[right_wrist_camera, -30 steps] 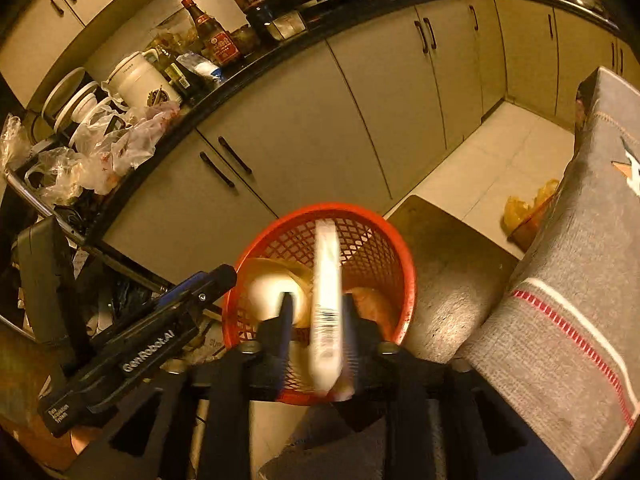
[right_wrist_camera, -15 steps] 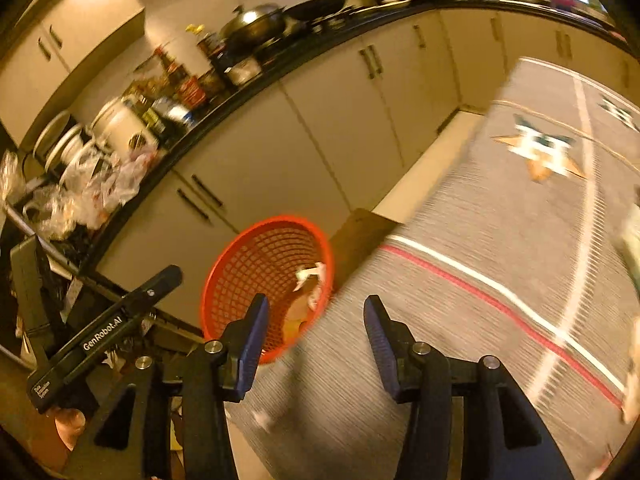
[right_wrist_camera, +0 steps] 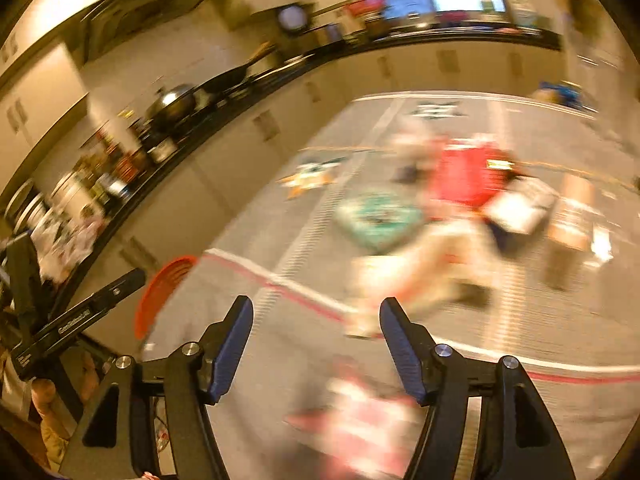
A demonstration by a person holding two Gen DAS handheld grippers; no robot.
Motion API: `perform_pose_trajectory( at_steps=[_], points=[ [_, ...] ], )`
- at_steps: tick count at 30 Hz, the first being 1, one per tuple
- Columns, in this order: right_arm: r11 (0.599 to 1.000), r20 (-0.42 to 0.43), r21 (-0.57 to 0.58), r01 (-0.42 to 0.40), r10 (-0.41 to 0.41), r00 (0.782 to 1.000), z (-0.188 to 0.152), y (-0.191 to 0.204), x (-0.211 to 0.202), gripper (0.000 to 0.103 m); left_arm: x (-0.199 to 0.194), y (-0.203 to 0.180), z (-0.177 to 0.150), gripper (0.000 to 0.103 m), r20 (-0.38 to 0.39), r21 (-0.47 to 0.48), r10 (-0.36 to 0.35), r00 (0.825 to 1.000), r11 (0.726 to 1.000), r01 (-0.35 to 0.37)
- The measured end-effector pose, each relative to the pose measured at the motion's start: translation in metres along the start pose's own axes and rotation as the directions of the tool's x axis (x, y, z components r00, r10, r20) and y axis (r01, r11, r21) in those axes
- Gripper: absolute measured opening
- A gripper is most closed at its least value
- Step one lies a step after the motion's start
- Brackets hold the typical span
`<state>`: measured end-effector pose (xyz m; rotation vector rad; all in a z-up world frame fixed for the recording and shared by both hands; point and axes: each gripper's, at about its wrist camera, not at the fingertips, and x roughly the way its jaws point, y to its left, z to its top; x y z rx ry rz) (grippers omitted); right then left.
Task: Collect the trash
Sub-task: 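Return both tools to the table, then grasp the white plastic bag with the left tool while the right tool grasps the orange box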
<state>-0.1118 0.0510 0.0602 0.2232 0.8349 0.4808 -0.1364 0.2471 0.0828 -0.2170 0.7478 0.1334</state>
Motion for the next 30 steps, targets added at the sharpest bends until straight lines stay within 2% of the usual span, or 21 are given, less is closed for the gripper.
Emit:
perform_pose_trajectory(
  at_steps=[5, 9, 14, 17, 21, 24, 26, 27, 28, 30],
  points=[
    [0.989, 0.039, 0.11, 0.104, -0.109, 0.993, 0.003, -0.072, -0.033, 0.072, 0.018, -0.068, -0.002, 0.073, -0.026, 0.133, -0.057, 0.998, 0.989, 0.06],
    [0.966, 0.048, 0.188, 0.177, -0.189, 0.981, 0.012, -0.113, -0.043, 0.074, 0.037, -0.118, -0.003, 0.073, -0.052, 0.25, -0.097, 0.994, 0.962, 0.107],
    [0.959, 0.057, 0.232, 0.164, -0.181, 0.982, 0.03, -0.134, -0.039, 0.074, 0.063, -0.164, -0.004, 0.073, -0.107, 0.372, -0.125, 0.986, 0.915, 0.156],
    [0.957, 0.054, 0.238, 0.165, -0.183, 0.982, 0.042, -0.132, -0.027, 0.074, 0.082, -0.188, -0.005, 0.073, -0.143, 0.437, -0.131, 0.981, 0.881, 0.182],
    [0.952, 0.025, 0.223, 0.211, -0.222, 0.975, 0.057, -0.128, -0.003, 0.074, 0.102, -0.216, -0.009, 0.073, -0.161, 0.534, -0.111, 0.981, 0.826, 0.181],
    [0.945, -0.001, 0.209, 0.253, -0.258, 0.966, 0.063, -0.127, 0.012, 0.073, 0.113, -0.226, -0.012, 0.073, -0.187, 0.569, -0.096, 0.978, 0.801, 0.187],
    [0.939, -0.016, 0.211, 0.27, -0.273, 0.962, 0.063, -0.129, 0.018, 0.06, 0.12, -0.231, -0.017, 0.066, -0.22, 0.572, -0.096, 0.971, 0.793, 0.209],
    [0.936, -0.029, 0.214, 0.28, -0.28, 0.959, 0.063, -0.13, 0.02, 0.054, 0.121, -0.231, -0.02, 0.053, -0.236, 0.57, -0.103, 0.966, 0.791, 0.224],
    [0.936, -0.038, 0.216, 0.279, -0.278, 0.96, 0.062, -0.131, 0.021, 0.04, 0.121, -0.231, -0.021, 0.044, -0.239, 0.568, -0.106, 0.965, 0.791, 0.228],
    [0.94, -0.027, 0.21, 0.268, -0.268, 0.963, 0.06, -0.132, 0.019, 0.033, 0.112, -0.229, -0.022, 0.03, -0.202, 0.565, -0.1, 0.974, 0.801, 0.2]
  ],
)
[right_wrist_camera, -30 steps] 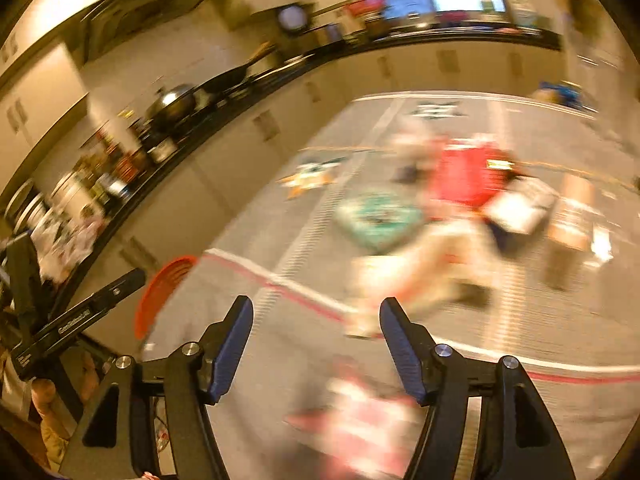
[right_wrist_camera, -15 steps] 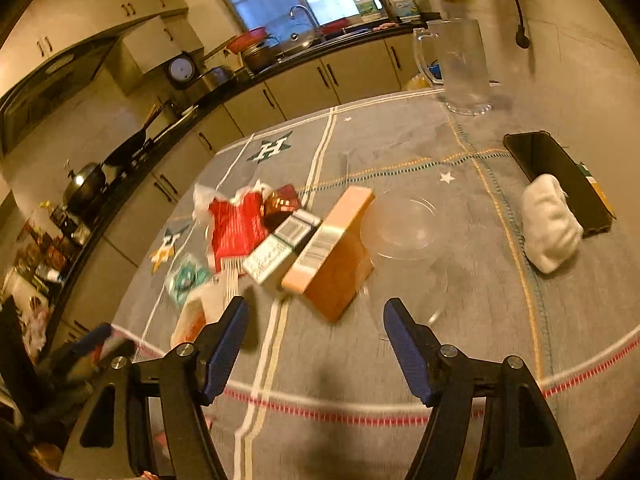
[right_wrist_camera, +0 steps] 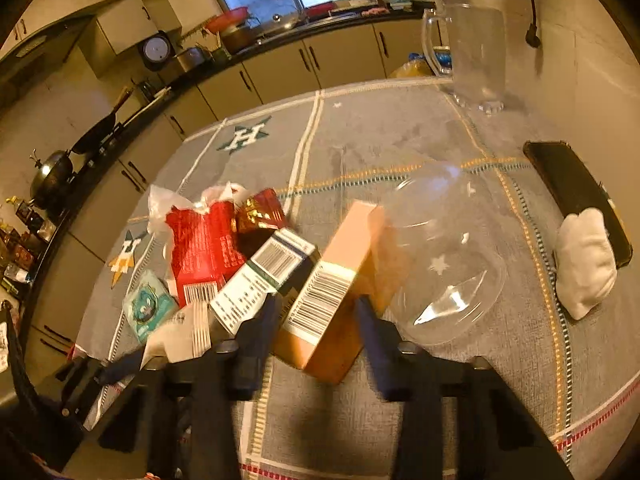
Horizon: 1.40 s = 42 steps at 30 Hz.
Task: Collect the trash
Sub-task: 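Grasp the white plastic bag with the left tool while the right tool grasps the orange box, then carry both items to the red wastebasket and open both tools to drop them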
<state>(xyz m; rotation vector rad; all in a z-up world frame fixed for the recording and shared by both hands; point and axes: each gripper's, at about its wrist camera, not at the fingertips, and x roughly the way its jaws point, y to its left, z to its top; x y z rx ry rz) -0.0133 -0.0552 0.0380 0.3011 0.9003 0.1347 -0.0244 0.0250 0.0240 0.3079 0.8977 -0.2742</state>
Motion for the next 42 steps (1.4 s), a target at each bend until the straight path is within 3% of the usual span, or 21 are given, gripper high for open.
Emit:
perform_pose_trajectory(
  at_steps=[1, 5, 15, 16, 17, 21, 23, 24, 26, 28, 35, 36, 37, 38, 42],
  points=[
    [1.0, 0.008, -0.01, 0.013, -0.013, 1.0, -0.001, 0.0, -0.003, 0.03, -0.004, 0.002, -0.001, 0.024, 0.0, -0.017, -0.02, 1.0, 1.0, 0.02],
    [1.0, 0.027, -0.003, -0.022, 0.022, 0.999, -0.009, -0.002, -0.017, 0.03, -0.021, 0.015, -0.006, 0.021, 0.028, -0.101, -0.074, 0.997, 0.992, 0.077],
    [0.99, 0.076, -0.014, -0.143, 0.143, 0.987, -0.035, 0.009, -0.061, 0.029, -0.071, 0.032, -0.032, 0.021, 0.099, -0.238, -0.05, 0.994, 0.969, 0.073],
    [0.988, 0.077, -0.017, -0.153, 0.154, 0.985, -0.036, 0.01, -0.063, 0.019, -0.077, 0.034, -0.034, 0.021, 0.107, -0.251, -0.051, 0.993, 0.965, 0.077],
    [0.984, 0.069, -0.025, -0.176, 0.178, 0.982, -0.039, 0.014, -0.067, 0.003, -0.083, 0.037, -0.037, 0.021, 0.116, -0.266, -0.052, 0.992, 0.961, 0.081],
    [0.98, 0.07, -0.064, -0.188, 0.192, 0.979, -0.049, 0.026, -0.078, 0.003, -0.102, 0.045, -0.051, 0.021, 0.146, -0.314, -0.03, 0.989, 0.947, 0.075],
    [0.984, 0.064, -0.099, -0.15, 0.157, 0.986, -0.054, 0.031, -0.075, 0.006, -0.105, 0.046, -0.055, 0.021, 0.145, -0.323, -0.009, 0.989, 0.945, 0.056],
    [0.985, 0.046, -0.113, -0.13, 0.136, 0.99, -0.058, 0.033, -0.07, 0.014, -0.106, 0.047, -0.059, 0.021, 0.142, -0.329, -0.009, 0.99, 0.943, 0.056],
    [0.988, 0.017, -0.101, -0.119, 0.121, 0.992, -0.063, 0.031, -0.063, 0.074, -0.108, 0.05, -0.066, 0.021, 0.139, -0.35, -0.019, 0.99, 0.935, 0.067],
    [0.993, 0.024, -0.068, -0.099, 0.1, 0.995, -0.067, 0.027, -0.057, 0.084, -0.111, 0.053, -0.073, 0.021, 0.136, -0.373, -0.024, 0.99, 0.925, 0.074],
    [0.997, -0.031, -0.076, 0.016, -0.019, 0.999, -0.067, 0.035, -0.019, 0.083, -0.119, 0.05, -0.087, 0.021, 0.137, -0.403, 0.009, 0.991, 0.914, 0.047],
    [0.995, -0.037, -0.087, 0.043, -0.047, 0.998, -0.069, 0.037, -0.014, 0.08, -0.122, 0.05, -0.09, 0.021, 0.14, -0.402, 0.026, 0.99, 0.915, 0.033],
    [0.994, -0.044, -0.093, 0.051, -0.055, 0.998, -0.07, 0.039, -0.012, 0.065, -0.126, 0.051, -0.092, 0.021, 0.146, -0.403, 0.041, 0.989, 0.915, 0.022],
    [0.994, -0.053, -0.099, 0.053, -0.058, 0.997, -0.071, 0.04, -0.01, 0.056, -0.129, 0.051, -0.094, 0.021, 0.149, -0.405, 0.048, 0.988, 0.914, 0.017],
    [0.993, 0.0, -0.11, 0.035, -0.036, 0.999, -0.075, 0.041, -0.027, 0.052, -0.14, 0.062, -0.103, 0.021, 0.167, -0.434, 0.075, 0.983, 0.901, 0.005]
  ],
)
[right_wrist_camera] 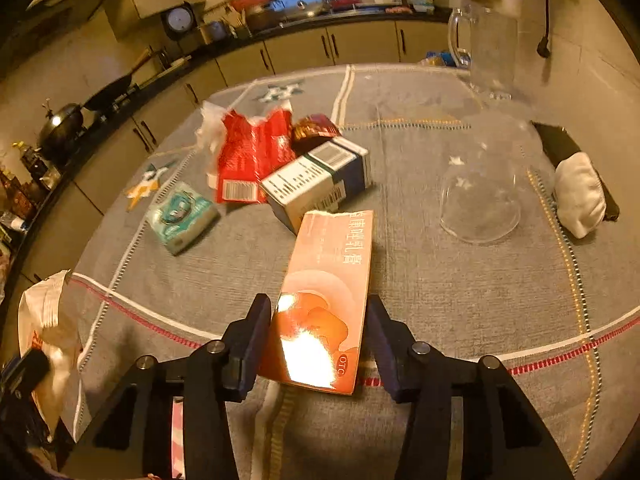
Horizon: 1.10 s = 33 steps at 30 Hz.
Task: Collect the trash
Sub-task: 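Carry both items to the red wastebasket and open both tools to drop them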
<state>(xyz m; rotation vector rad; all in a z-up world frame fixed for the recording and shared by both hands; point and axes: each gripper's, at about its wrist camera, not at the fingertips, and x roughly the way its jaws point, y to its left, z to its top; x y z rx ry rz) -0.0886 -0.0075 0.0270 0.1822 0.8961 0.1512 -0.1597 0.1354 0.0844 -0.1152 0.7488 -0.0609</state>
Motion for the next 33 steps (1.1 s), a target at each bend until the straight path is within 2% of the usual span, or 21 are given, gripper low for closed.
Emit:
perform_pose_trajectory(
  at_steps=[5, 13, 20, 33],
  points=[
    [0.999, 0.053, -0.009, -0.053, 0.053, 0.997, -0.004, 0.005, -0.027, 0.052, -0.003, 0.018, -0.006, 0.021, -0.003, -0.043, 0.034, 0.999, 0.999, -0.034],
    [0.984, 0.071, -0.078, -0.16, 0.166, 0.984, -0.011, 0.041, -0.052, 0.052, -0.009, 0.05, -0.016, 0.021, -0.009, -0.096, 0.154, 0.988, 0.983, -0.154],
    [0.961, 0.052, -0.165, -0.219, 0.231, 0.972, -0.02, 0.082, -0.057, 0.052, -0.021, 0.081, -0.022, 0.021, 0.002, -0.138, 0.238, 0.971, 0.962, -0.236],
    [0.915, -0.037, -0.27, -0.299, 0.3, 0.953, -0.027, 0.157, -0.039, 0.052, -0.033, 0.138, -0.03, 0.021, -0.016, -0.244, 0.303, 0.953, 0.923, -0.297]
  ],
)
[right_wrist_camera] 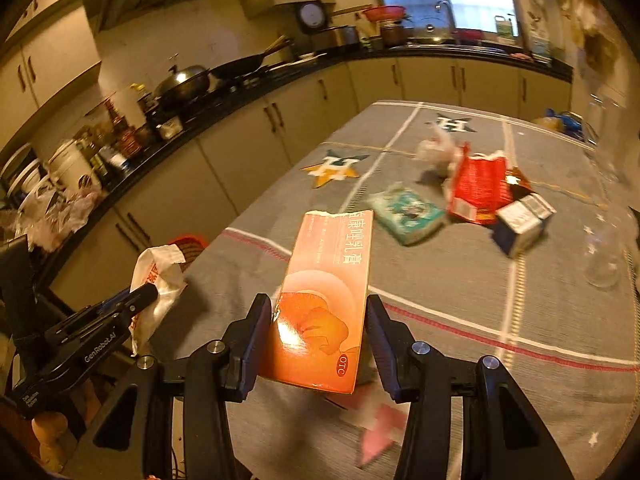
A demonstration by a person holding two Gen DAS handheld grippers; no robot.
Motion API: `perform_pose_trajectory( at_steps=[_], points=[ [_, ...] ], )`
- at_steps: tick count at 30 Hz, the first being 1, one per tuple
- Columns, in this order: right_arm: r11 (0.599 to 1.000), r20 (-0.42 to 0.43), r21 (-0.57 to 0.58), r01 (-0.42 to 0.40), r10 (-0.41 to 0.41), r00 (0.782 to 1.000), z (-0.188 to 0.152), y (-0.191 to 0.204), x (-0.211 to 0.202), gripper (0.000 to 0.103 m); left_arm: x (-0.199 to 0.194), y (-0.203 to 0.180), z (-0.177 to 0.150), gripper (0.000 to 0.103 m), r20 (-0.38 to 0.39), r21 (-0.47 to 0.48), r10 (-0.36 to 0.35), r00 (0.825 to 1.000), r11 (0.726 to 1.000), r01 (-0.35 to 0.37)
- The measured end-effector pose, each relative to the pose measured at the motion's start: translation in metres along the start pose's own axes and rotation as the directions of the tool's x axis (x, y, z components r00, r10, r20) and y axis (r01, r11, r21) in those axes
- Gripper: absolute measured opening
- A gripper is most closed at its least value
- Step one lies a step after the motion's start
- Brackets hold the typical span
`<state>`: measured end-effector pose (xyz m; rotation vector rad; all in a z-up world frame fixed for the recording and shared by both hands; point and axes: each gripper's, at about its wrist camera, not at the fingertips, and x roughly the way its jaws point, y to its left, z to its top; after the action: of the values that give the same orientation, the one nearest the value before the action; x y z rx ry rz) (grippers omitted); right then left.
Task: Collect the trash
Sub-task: 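Carry both items to the red wastebasket and open both tools to drop them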
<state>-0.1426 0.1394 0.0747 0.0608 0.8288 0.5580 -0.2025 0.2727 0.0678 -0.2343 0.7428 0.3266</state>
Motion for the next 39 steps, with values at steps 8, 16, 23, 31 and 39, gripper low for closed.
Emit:
perform_pose_trajectory(
  at_steps=[8, 16, 23, 31, 39],
  points=[
    [0.996, -0.058, -0.053, -0.074, 0.071, 0.996, 0.016, 0.045, 0.04, 0.052, 0.017, 0.049, 0.004, 0.021, -0.013, -0.071, 0.054, 0.998, 0.996, -0.054],
    [0.982, -0.132, -0.104, -0.159, 0.145, 0.981, 0.034, 0.1, 0.095, 0.052, 0.041, 0.1, 0.018, 0.021, -0.027, -0.116, 0.085, 0.996, 0.989, -0.088],
    [0.962, -0.19, -0.149, -0.23, 0.2, 0.961, 0.047, 0.151, 0.143, 0.052, 0.067, 0.14, 0.035, 0.021, -0.036, -0.144, 0.111, 0.993, 0.983, -0.115],
    [0.946, -0.244, -0.171, -0.277, 0.232, 0.942, 0.051, 0.192, 0.19, 0.052, 0.095, 0.17, 0.043, 0.021, -0.066, -0.174, 0.117, 0.991, 0.977, -0.127],
    [0.947, -0.278, -0.152, -0.284, 0.235, 0.931, 0.049, 0.203, 0.229, 0.053, 0.113, 0.183, 0.043, 0.021, -0.093, -0.189, 0.139, 0.986, 0.97, -0.154]
  ],
)
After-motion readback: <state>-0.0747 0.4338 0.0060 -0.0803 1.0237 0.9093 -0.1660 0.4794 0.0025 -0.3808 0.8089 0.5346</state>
